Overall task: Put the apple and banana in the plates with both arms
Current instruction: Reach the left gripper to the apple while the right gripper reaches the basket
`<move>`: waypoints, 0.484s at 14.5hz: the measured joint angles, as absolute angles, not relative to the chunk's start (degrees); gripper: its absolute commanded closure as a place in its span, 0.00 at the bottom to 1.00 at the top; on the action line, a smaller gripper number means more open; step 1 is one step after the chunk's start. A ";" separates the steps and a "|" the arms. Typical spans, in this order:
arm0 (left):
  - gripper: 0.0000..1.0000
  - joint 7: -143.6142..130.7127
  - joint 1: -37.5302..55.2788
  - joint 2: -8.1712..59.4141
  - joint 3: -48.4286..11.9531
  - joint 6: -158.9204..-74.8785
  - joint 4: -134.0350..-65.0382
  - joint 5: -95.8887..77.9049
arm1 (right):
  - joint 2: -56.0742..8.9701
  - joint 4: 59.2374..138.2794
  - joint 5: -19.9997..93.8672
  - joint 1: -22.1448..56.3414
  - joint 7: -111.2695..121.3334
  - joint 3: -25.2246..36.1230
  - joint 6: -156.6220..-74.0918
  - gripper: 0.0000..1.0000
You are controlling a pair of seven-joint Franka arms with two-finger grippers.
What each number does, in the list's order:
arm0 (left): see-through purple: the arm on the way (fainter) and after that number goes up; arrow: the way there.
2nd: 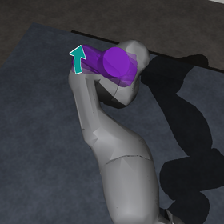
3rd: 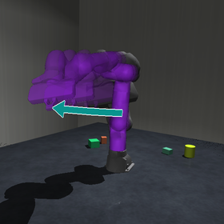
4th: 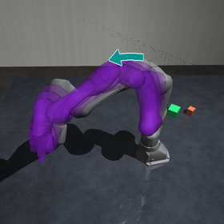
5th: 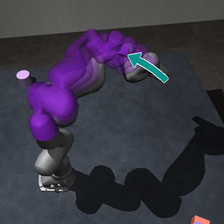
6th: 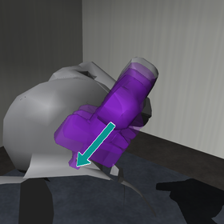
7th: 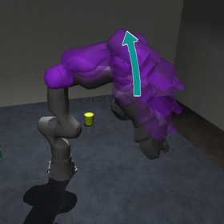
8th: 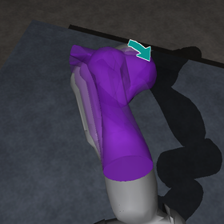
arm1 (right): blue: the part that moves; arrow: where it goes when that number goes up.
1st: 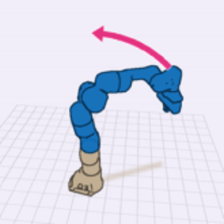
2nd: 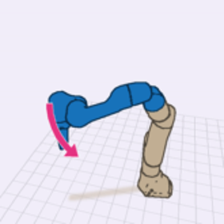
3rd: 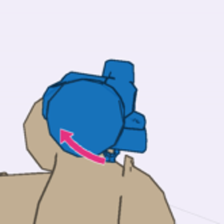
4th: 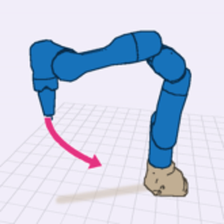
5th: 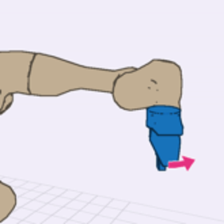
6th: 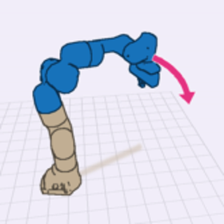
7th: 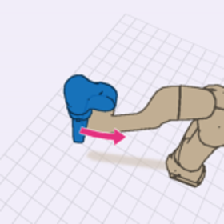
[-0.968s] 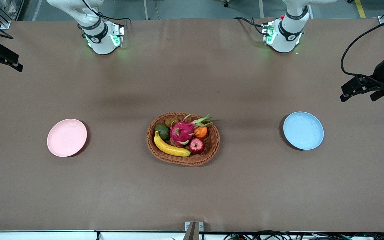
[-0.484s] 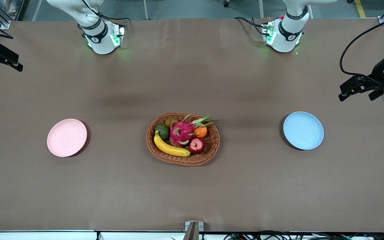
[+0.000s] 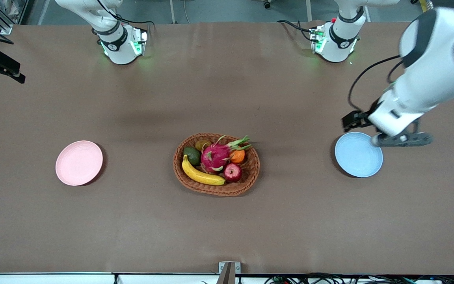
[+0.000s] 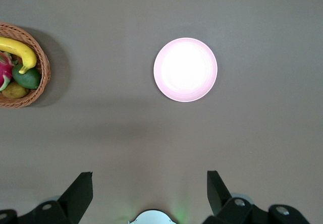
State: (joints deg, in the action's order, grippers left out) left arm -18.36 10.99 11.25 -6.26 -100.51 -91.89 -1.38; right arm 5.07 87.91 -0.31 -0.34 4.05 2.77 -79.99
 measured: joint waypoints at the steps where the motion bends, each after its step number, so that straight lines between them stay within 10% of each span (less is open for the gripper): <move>1: 0.00 -21.32 12.94 13.40 -6.37 -102.41 -91.90 -1.38 | 4.79 87.94 -0.78 -0.41 4.05 2.86 -80.44 0.00; 7: 0.00 -38.00 23.79 26.83 -6.53 -113.37 -86.42 -1.38 | -5.29 88.22 -1.50 -2.08 4.13 3.21 -87.16 0.00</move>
State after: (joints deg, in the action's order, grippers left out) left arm -38.00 23.79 26.83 -6.53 -113.37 -86.42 -1.38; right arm -5.29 88.22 -1.50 -2.08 4.13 3.21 -87.16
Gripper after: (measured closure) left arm 0.000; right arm 0.000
